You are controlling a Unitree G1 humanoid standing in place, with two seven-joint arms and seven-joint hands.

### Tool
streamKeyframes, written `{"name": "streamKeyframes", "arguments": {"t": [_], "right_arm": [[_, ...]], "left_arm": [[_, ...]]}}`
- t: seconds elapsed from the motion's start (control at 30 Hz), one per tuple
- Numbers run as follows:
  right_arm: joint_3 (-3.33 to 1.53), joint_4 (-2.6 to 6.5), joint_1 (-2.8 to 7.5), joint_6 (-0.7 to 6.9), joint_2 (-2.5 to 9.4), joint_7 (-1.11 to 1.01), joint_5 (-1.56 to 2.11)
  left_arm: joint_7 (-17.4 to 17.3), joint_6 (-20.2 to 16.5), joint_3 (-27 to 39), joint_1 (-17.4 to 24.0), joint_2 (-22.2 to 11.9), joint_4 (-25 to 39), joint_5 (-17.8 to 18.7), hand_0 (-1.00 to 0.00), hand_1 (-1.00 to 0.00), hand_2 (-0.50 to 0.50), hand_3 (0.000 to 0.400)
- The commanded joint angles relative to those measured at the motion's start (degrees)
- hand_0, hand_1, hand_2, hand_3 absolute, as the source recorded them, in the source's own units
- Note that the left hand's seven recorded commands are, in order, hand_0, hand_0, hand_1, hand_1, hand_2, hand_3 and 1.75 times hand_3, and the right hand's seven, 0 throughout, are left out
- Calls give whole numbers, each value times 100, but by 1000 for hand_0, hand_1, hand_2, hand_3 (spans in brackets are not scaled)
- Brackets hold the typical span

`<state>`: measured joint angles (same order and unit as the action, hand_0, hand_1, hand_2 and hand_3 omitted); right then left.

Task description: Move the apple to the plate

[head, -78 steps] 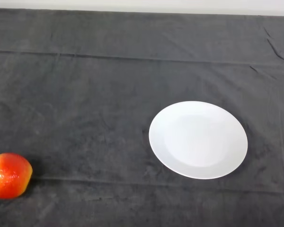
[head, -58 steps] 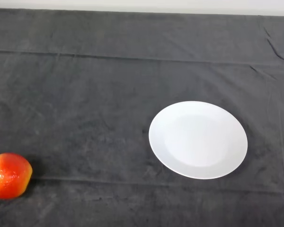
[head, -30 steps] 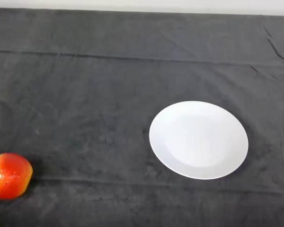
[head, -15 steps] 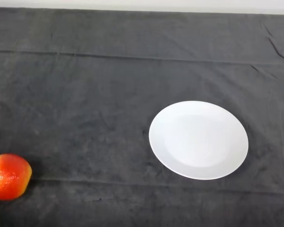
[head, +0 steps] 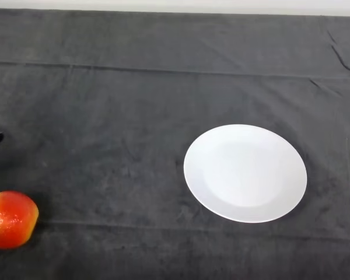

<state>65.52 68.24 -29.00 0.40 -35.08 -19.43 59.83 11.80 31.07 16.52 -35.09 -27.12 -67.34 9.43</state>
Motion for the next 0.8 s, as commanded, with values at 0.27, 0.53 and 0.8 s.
{"name": "streamKeyframes", "arguments": {"t": [0.27, 0.53, 0.8], "right_arm": [[36, -97, 16, 15, -145, 12, 62], [37, -96, 16, 15, -145, 12, 62], [37, -95, 16, 15, -146, 11, 62]], "left_arm": [[-80, 239, -248, -369, 239, -16, -307, 0, 0, 0, 0], [-99, 304, -402, -583, 482, -71, -444, 0, 0, 0, 0], [-382, 399, -432, -689, 524, -84, -429, 0, 0, 0, 0]]}}
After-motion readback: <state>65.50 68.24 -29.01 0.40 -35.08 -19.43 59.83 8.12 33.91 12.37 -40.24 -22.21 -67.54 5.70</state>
